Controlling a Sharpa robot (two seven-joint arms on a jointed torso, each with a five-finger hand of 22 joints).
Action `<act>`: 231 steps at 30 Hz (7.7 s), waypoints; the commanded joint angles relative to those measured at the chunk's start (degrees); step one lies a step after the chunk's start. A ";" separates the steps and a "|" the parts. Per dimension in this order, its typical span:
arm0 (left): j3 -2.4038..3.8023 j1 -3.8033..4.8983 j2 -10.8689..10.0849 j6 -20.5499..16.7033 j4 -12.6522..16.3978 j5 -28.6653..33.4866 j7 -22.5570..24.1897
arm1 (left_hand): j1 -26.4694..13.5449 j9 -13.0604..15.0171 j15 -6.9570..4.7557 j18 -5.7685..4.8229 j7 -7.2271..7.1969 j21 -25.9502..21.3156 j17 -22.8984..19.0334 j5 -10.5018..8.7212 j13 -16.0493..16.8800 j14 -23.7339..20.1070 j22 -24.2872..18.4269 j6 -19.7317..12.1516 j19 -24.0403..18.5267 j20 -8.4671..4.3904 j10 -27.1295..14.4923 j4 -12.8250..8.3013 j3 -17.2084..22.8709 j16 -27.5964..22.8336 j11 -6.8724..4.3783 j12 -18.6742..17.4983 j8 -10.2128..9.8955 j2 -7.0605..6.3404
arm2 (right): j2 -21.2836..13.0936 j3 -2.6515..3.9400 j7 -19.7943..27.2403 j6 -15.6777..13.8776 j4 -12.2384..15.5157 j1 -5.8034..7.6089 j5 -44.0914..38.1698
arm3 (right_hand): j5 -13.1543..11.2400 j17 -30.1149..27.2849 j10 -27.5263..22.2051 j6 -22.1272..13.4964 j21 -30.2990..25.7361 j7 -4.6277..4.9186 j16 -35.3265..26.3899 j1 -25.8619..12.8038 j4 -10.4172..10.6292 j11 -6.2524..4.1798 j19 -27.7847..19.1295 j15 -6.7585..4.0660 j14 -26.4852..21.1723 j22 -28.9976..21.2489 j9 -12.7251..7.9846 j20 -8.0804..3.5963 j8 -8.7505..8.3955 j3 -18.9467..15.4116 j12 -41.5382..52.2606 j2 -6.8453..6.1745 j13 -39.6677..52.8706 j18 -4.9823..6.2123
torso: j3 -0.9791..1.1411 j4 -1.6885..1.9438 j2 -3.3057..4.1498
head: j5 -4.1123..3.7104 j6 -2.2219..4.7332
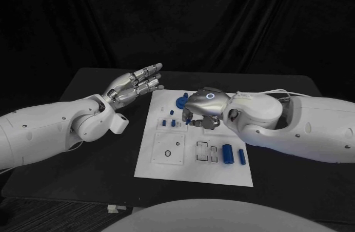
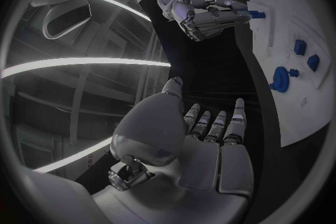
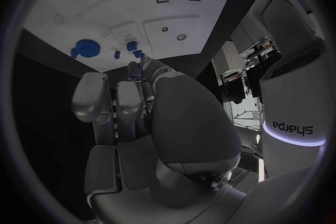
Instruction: Assemble the parts on the task board
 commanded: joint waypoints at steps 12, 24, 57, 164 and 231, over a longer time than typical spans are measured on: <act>0.06 -0.07 0.77 -0.37 -0.26 0.44 0.82 | 0.14 0.13 -0.14 -0.20 0.96 0.43 0.05 0.37 0.18 0.59 -0.20 0.75 0.62 -0.21 0.29 -0.39 0.11 0.40 0.54 0.85 0.39 0.48 | 6.65 0.02 -1.38 3.16 -5.13 -4.26 -4.28 | -0.13 3.06 -0.07 -0.11 3.57 0.47 3.19 -1.80 -0.57 0.37 0.74 0.56 1.50 9.65 -0.20 0.18 -0.94 1.31 -0.24 -0.19 0.06 -1.21 | -0.03 0.42 0.03 | 0.75 0.00; 0.06 -0.11 1.00 -0.26 -0.60 0.44 0.87 | 0.20 0.13 -0.31 -0.24 1.05 0.40 0.03 0.52 0.17 0.50 -0.29 0.82 0.61 -0.23 0.32 -0.45 0.20 0.37 0.45 0.89 0.39 0.60 | 6.97 0.02 -1.30 3.20 -6.33 -5.35 -5.81 | -0.23 3.21 -0.04 -0.12 3.72 0.47 3.47 -2.58 -0.47 0.41 0.60 0.68 1.36 9.62 -0.21 0.28 -1.12 1.36 -0.22 -0.47 0.09 -1.19 | 0.02 0.46 0.13 | 0.62 0.00; 0.06 -0.39 1.57 0.07 -1.22 0.44 0.35 | 0.61 0.12 -0.38 -0.32 1.56 0.33 0.03 0.76 0.13 0.45 -0.61 0.84 0.58 -0.23 0.27 -0.90 0.55 0.41 0.23 0.76 0.37 0.74 | 7.17 0.02 -0.92 2.20 -6.00 -7.48 -5.68 | -0.10 2.97 0.32 0.09 3.01 0.46 3.45 -3.33 -0.44 0.42 0.21 0.84 1.11 9.40 -0.18 0.44 -1.20 1.47 -0.11 -0.80 0.14 -1.04 | -0.04 0.53 -0.02 | 1.04 0.00; 0.06 -0.71 2.59 1.80 -3.19 0.44 -2.21 | 0.69 0.26 0.31 -0.61 3.20 0.35 0.09 0.91 0.09 0.67 -1.04 1.89 0.92 -0.20 0.09 -1.45 1.24 0.72 -0.33 0.56 0.54 1.18 | 7.55 0.02 -2.78 4.68 -6.64 -8.36 -3.02 | -2.44 -0.61 -5.04 -9.79 -1.72 -0.95 1.35 -6.39 -0.62 1.59 -2.93 1.79 -1.61 8.10 -0.72 1.46 -2.34 3.97 -0.38 -2.04 -0.03 -0.02 | 0.01 0.49 -0.03 | 1.50 0.00; 0.04 -1.29 2.33 1.90 -3.50 0.44 -1.66 | 0.41 0.32 -0.10 -0.80 3.91 0.26 0.00 1.05 0.00 0.14 -1.63 2.63 0.92 -0.25 -0.28 -1.55 1.74 0.54 -0.89 0.00 0.65 1.58 | -9.75 -0.04 1.54 2.84 -7.03 -4.32 14.01 | -3.35 -2.54 -13.33 -17.44 -2.27 -5.07 1.56 -5.25 5.85 2.69 -3.42 2.13 -2.17 7.88 -0.55 1.95 -1.98 -15.20 1.95 0.62 0.15 0.11 | 0.01 0.56 0.00 | 0.28 0.00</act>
